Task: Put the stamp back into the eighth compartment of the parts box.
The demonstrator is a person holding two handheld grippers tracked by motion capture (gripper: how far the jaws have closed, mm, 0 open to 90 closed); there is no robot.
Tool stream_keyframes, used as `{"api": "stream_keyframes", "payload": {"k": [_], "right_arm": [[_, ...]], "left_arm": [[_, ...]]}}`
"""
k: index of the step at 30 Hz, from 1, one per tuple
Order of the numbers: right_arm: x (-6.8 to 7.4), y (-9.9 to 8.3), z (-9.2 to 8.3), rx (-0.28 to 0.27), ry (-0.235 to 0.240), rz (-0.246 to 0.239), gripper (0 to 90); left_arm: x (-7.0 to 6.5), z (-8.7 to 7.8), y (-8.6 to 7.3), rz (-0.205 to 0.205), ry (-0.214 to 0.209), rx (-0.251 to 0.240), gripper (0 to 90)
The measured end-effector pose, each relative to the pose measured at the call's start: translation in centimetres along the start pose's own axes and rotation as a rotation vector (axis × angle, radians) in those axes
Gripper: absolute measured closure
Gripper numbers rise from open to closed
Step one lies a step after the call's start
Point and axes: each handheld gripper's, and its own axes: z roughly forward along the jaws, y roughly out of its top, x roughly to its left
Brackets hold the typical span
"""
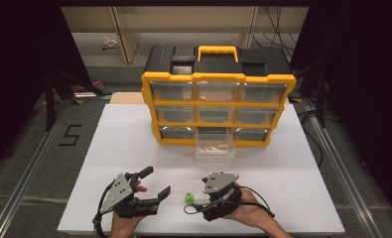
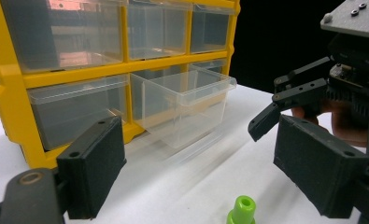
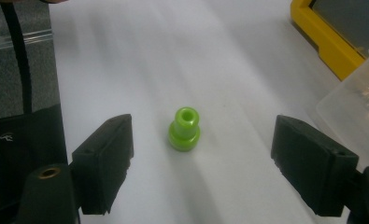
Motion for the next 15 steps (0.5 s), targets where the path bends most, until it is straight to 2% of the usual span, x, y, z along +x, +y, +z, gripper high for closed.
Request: {"api": "stream_keyframes", "payload": {"k": [15], "right_arm": [[-0.5,-0.1,1.8,0.045,0.013,0.004,24.5]], "left_arm": [[0.0,0.0,0.0,0.002,0.003,-0.002,16.1]]}}
